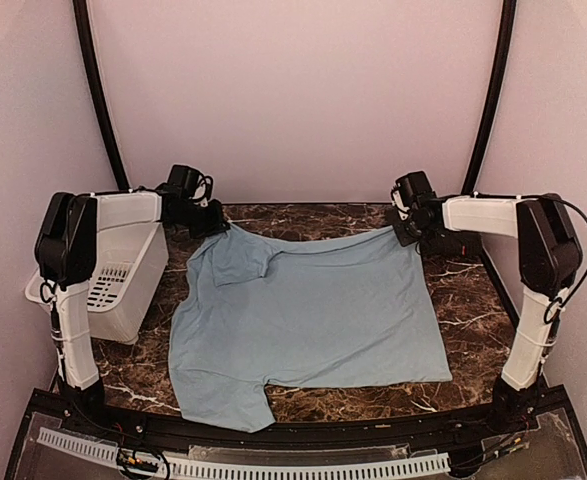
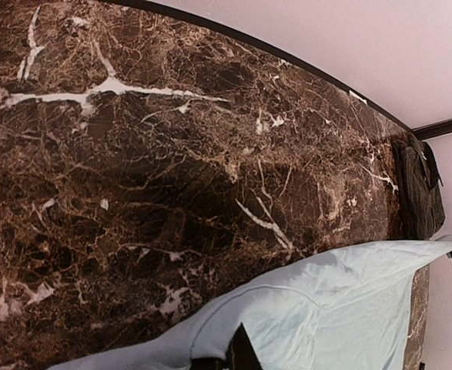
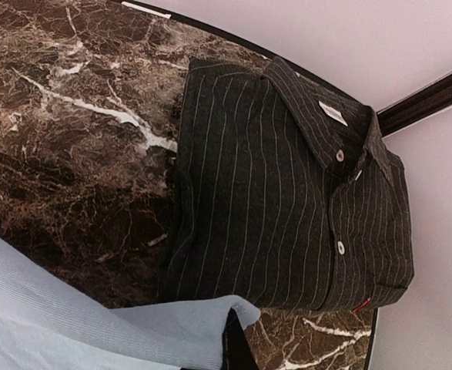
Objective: Fold and stack the mixed laundry pile
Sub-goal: Flatten out the crumpled T-shirt at the center of the board, then adjust the flattened T-shirt at the center of the board.
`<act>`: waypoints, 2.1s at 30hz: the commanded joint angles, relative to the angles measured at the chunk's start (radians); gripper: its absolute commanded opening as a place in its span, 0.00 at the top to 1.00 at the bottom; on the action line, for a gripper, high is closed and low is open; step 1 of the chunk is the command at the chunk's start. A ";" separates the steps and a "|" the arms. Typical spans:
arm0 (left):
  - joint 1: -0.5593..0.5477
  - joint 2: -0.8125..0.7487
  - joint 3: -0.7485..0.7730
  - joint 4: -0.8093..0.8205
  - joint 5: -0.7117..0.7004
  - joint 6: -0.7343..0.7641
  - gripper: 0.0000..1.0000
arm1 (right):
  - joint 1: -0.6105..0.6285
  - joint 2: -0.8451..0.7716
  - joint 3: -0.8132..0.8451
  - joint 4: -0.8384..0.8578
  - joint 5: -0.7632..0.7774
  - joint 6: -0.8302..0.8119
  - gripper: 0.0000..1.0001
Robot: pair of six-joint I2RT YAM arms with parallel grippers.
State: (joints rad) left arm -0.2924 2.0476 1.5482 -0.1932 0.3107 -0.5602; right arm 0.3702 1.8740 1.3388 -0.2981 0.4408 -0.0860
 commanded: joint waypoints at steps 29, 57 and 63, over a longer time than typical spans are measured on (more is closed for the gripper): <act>-0.047 -0.345 -0.101 -0.210 -0.129 0.192 0.18 | 0.032 -0.314 0.017 -0.313 -0.445 0.175 0.14; -0.183 -0.228 -0.357 -0.215 -0.274 0.101 0.29 | 0.090 -0.044 -0.147 -0.198 -0.532 0.225 0.19; -0.177 -0.279 -0.332 -0.245 -0.315 0.126 0.26 | 0.099 -0.184 -0.173 -0.270 -0.535 0.222 0.19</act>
State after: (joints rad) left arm -0.4747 1.8374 1.1923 -0.4004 0.0364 -0.4522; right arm 0.4580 1.8191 1.1732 -0.5270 -0.0860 0.1417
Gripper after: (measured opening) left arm 0.719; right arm 0.806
